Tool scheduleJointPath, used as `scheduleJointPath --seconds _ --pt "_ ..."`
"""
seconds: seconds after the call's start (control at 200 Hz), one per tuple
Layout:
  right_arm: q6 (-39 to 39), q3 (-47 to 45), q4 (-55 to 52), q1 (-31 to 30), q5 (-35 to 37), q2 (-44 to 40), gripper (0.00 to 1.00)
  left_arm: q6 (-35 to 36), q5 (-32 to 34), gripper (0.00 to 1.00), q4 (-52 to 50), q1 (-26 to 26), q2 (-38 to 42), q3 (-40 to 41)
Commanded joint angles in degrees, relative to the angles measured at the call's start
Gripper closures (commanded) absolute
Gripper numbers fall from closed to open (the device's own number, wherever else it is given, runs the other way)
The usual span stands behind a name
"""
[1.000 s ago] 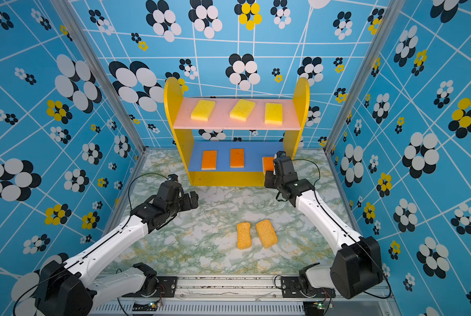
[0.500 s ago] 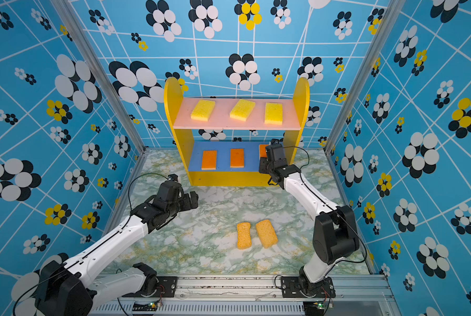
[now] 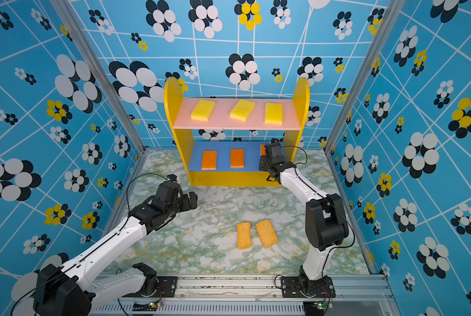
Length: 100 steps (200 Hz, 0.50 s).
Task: Arrange cleaning sponges on a shelf
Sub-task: Place the cleaning sponge at the shelf.
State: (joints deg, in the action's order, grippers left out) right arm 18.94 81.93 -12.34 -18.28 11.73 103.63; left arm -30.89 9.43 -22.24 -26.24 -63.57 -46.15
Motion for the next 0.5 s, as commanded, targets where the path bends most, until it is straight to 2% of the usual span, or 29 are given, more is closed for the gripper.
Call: scheduleJointPath --seconds 0.0,0.12,0.495 --pt "1.0 1.6 1.4 0.7 1.0 2.1 0.46 0.1 0.8 0.01 -0.7 0.2 0.6 -1.6" --pt "1.3 1.8 1.7 0.7 0.9 2.4 0.45 0.2 1.1 0.01 -1.0 0.2 0.9 -1.5" --pt "1.6 0.5 1.6 0.6 1.0 1.6 0.33 0.1 1.6 0.01 -1.2 0.2 1.6 -0.9"
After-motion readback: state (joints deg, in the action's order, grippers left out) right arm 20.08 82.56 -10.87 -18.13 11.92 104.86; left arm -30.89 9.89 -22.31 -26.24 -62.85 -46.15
